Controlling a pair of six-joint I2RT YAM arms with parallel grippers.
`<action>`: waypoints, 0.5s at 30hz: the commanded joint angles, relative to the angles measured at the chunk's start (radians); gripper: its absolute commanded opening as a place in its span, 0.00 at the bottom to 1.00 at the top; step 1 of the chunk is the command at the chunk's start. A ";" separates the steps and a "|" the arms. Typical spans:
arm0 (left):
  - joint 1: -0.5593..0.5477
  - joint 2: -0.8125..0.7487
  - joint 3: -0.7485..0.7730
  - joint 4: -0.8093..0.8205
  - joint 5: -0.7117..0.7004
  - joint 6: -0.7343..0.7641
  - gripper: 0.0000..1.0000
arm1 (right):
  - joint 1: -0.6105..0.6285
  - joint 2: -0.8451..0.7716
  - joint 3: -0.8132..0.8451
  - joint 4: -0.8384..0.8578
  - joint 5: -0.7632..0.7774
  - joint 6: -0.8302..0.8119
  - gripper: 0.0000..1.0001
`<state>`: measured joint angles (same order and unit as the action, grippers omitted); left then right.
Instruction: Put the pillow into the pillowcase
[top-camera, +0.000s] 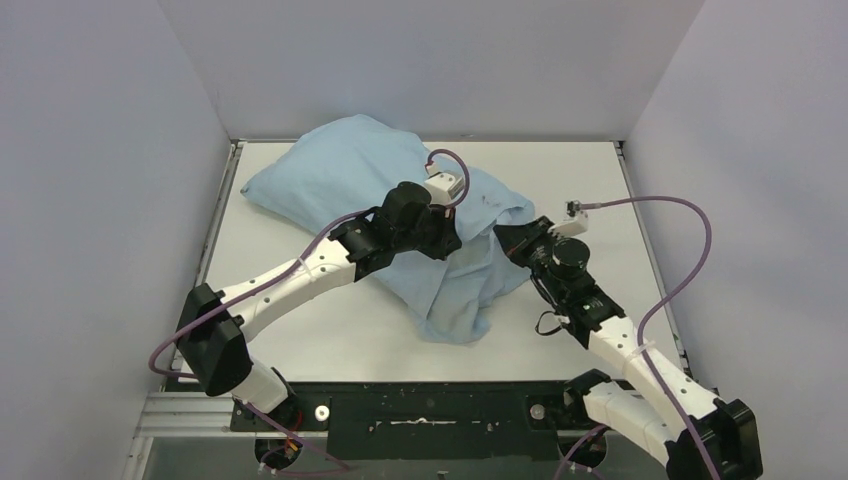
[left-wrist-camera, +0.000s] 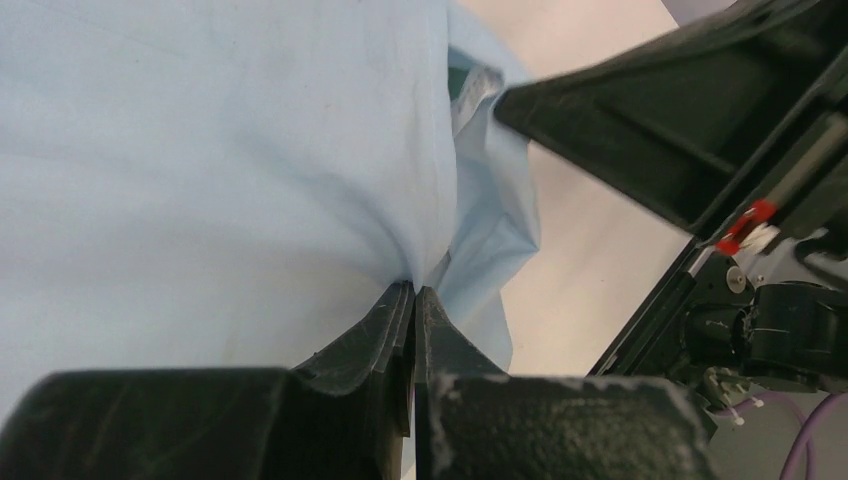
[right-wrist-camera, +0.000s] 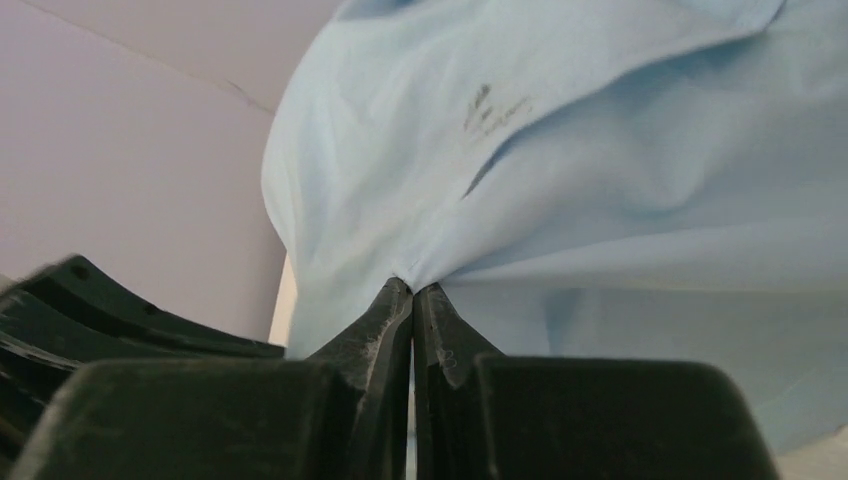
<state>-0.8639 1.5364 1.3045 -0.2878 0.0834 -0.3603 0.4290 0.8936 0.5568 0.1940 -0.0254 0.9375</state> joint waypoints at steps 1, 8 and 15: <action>0.000 -0.039 0.062 0.041 0.044 -0.035 0.00 | 0.066 0.002 -0.075 0.097 0.015 0.021 0.00; 0.000 -0.099 0.058 0.093 0.138 -0.120 0.00 | 0.134 0.138 -0.005 0.218 0.036 -0.016 0.00; 0.002 -0.181 -0.010 0.146 0.220 -0.184 0.00 | 0.118 0.292 0.145 0.338 0.181 -0.045 0.00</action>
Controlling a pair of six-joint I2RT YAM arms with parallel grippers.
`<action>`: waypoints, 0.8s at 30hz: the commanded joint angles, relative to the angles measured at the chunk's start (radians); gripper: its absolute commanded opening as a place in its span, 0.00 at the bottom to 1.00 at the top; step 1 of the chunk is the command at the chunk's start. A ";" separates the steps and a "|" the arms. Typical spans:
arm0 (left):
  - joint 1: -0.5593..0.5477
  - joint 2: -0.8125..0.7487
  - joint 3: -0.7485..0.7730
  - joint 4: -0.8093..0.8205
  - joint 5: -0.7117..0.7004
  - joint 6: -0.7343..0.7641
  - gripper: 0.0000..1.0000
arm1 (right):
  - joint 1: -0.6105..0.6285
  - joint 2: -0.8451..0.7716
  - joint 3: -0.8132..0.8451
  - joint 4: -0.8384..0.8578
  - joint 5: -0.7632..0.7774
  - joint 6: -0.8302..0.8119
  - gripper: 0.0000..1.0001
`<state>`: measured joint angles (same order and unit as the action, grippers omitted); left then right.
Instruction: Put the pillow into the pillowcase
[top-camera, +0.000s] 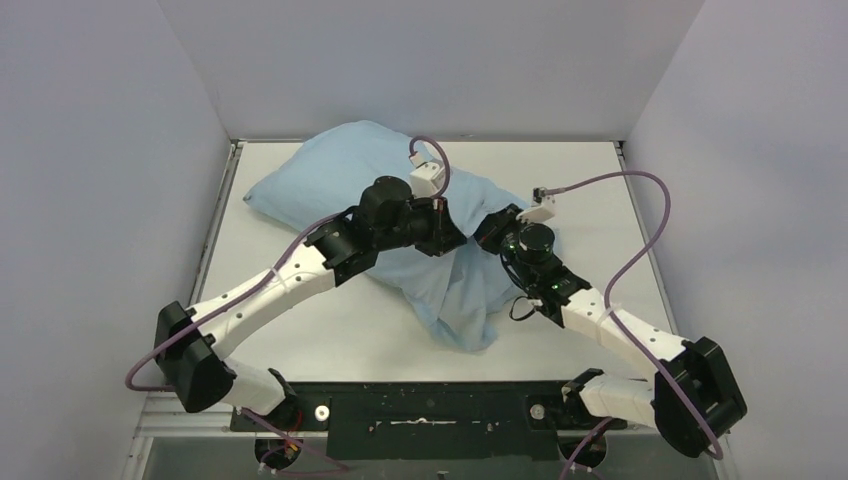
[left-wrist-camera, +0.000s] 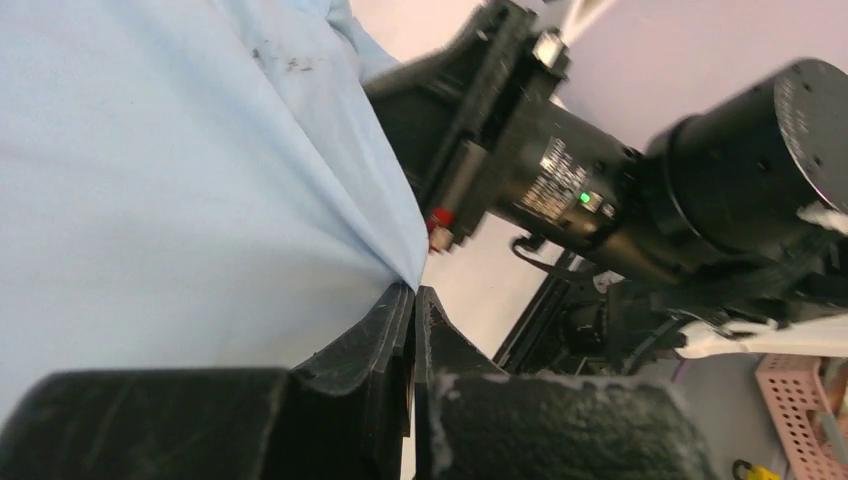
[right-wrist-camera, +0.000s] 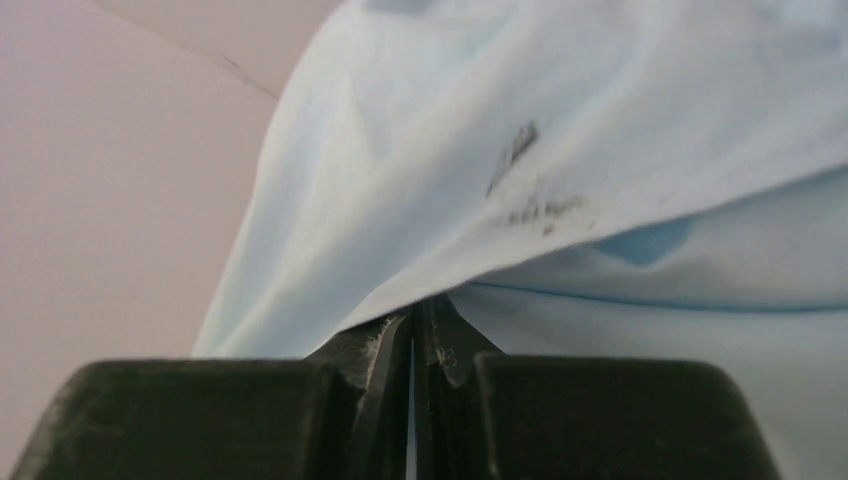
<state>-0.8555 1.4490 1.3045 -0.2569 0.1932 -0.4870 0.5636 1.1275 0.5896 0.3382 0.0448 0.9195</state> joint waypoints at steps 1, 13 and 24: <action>-0.007 -0.105 -0.022 0.115 0.109 -0.059 0.00 | -0.026 0.083 0.132 0.224 0.110 -0.018 0.00; 0.005 -0.119 -0.057 0.127 0.122 -0.062 0.00 | -0.034 0.224 0.231 0.463 0.210 0.066 0.00; 0.001 -0.032 -0.105 0.208 0.159 -0.072 0.00 | -0.084 0.207 0.258 0.022 0.053 -0.035 0.13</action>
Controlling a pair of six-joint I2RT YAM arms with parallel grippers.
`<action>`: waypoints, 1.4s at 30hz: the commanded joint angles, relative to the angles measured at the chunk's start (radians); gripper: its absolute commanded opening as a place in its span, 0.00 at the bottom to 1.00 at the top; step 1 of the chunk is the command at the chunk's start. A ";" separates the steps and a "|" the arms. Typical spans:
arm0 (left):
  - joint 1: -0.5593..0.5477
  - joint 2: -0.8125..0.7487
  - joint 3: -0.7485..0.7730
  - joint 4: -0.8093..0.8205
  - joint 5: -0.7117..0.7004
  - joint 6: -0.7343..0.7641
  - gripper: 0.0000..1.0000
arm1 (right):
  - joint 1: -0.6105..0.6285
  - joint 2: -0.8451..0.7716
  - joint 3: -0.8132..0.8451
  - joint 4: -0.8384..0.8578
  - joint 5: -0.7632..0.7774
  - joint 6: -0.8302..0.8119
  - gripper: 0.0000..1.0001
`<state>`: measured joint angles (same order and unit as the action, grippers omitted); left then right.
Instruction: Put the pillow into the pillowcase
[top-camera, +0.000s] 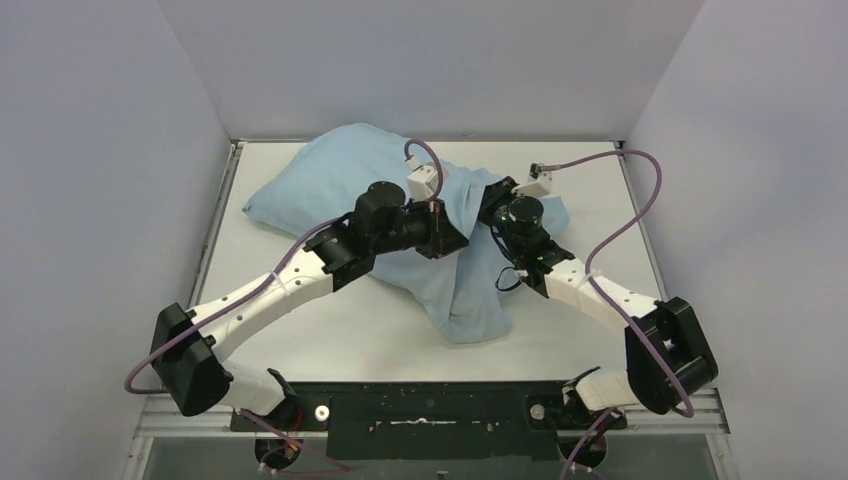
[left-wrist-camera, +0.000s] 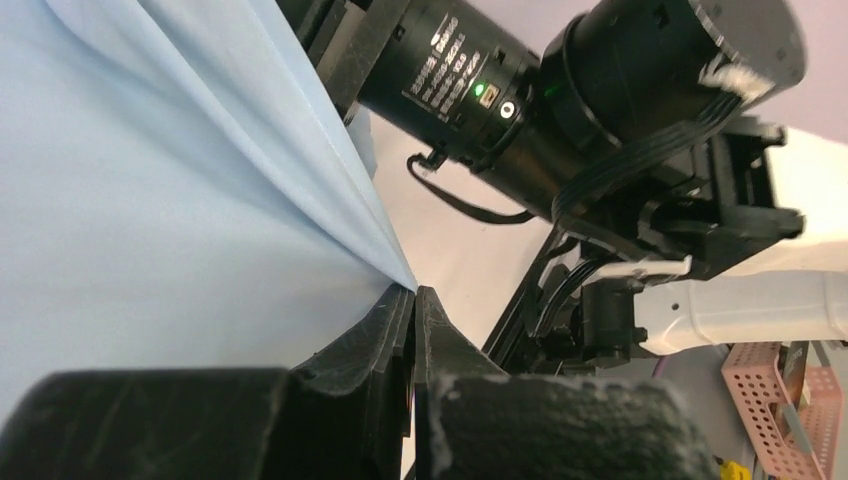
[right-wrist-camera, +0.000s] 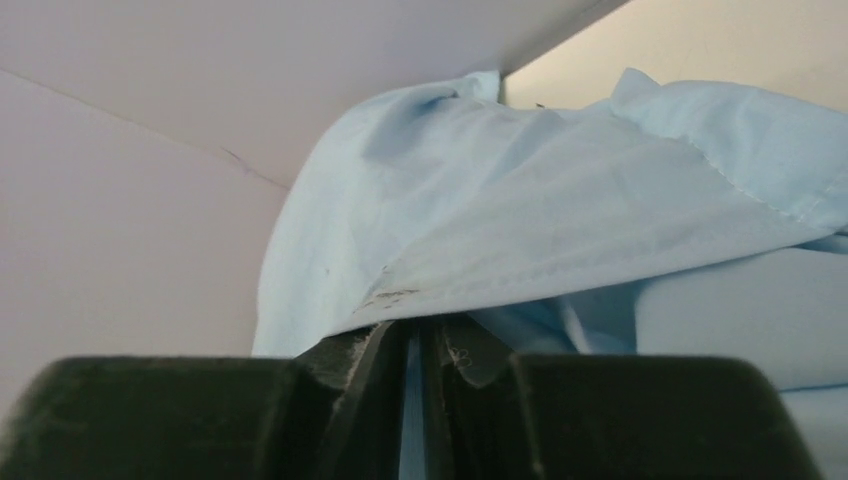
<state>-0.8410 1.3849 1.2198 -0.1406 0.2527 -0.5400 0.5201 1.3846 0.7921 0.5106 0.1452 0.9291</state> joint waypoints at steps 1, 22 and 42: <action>-0.017 0.038 -0.035 0.099 0.105 -0.024 0.00 | -0.056 -0.074 0.039 -0.198 -0.069 -0.041 0.16; -0.062 0.086 -0.140 0.096 0.123 0.041 0.24 | -0.166 -0.264 0.024 -0.395 -0.255 -0.060 0.58; -0.070 0.139 -0.162 0.189 0.157 -0.015 0.24 | -0.413 -0.023 0.088 -0.486 -0.283 -0.302 0.04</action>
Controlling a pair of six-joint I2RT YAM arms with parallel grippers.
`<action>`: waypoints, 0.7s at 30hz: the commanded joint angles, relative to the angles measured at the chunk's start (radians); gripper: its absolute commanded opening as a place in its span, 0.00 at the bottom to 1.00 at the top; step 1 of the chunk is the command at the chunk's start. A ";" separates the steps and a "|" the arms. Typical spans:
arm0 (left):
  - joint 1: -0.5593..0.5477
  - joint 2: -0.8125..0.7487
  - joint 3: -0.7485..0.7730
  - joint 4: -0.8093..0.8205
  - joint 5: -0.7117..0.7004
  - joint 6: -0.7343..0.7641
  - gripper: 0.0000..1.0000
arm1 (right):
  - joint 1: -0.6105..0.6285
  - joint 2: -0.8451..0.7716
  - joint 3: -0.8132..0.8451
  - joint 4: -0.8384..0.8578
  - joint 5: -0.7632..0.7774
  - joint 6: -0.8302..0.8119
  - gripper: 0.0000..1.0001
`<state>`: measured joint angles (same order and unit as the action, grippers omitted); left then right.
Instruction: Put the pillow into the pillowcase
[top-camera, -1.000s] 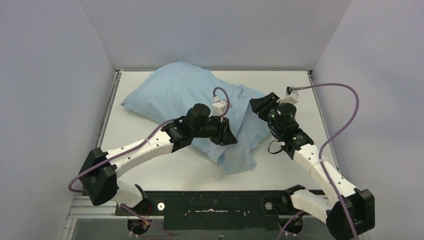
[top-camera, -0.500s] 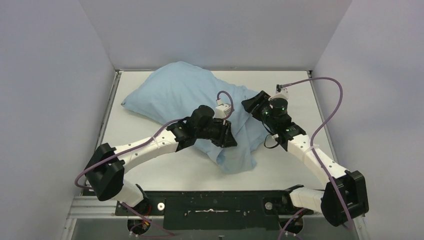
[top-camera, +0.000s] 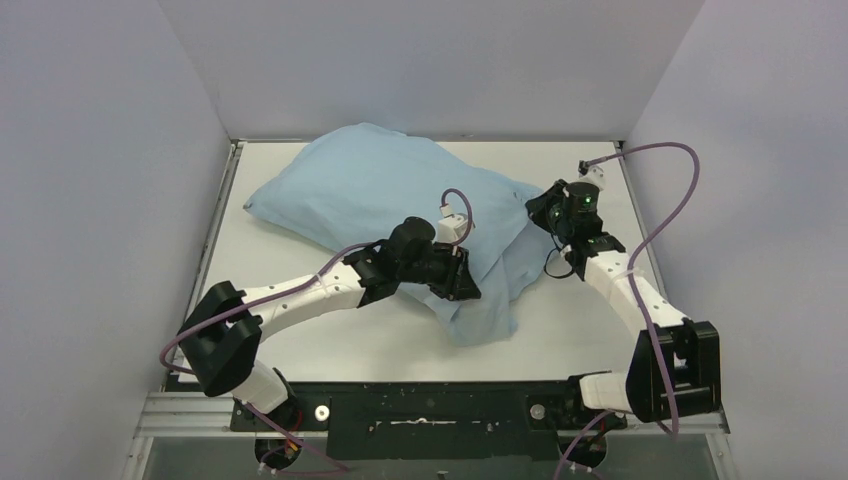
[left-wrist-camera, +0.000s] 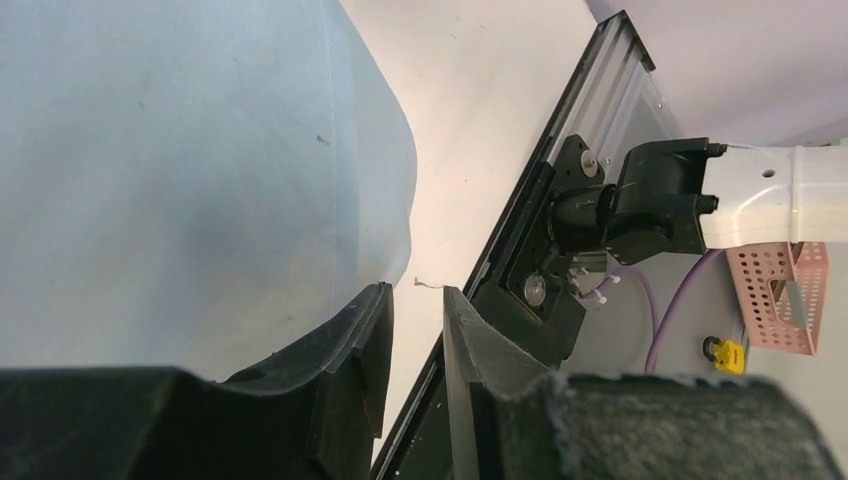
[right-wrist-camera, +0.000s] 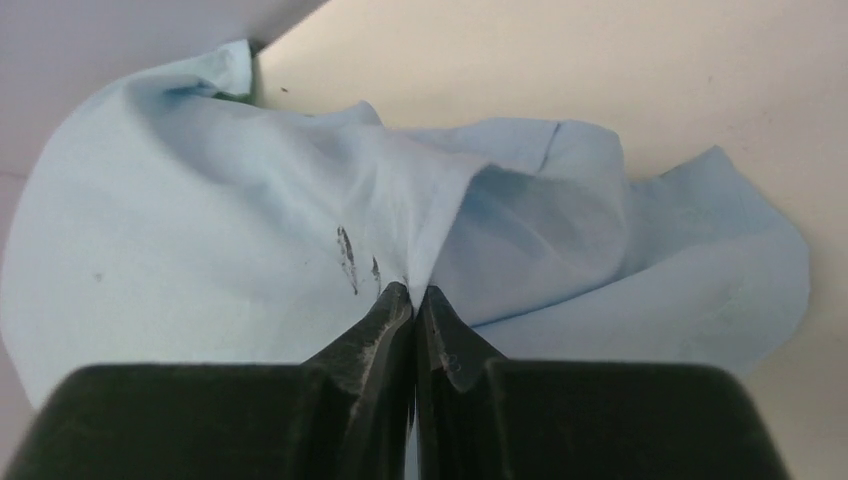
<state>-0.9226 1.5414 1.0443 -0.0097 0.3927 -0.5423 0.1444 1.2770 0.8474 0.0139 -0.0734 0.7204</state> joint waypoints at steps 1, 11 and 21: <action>0.019 -0.030 0.015 0.044 0.012 -0.011 0.24 | -0.038 0.094 0.062 -0.045 -0.075 -0.110 0.10; 0.172 -0.217 0.029 -0.252 -0.112 0.092 0.49 | 0.034 -0.213 0.096 -0.466 -0.005 -0.179 0.58; 0.421 -0.334 0.018 -0.394 -0.097 0.115 0.80 | 0.374 -0.463 -0.012 -0.605 0.168 -0.038 0.59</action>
<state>-0.5667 1.2579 1.0431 -0.3443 0.2951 -0.4488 0.4023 0.8631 0.8940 -0.5163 -0.0288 0.6128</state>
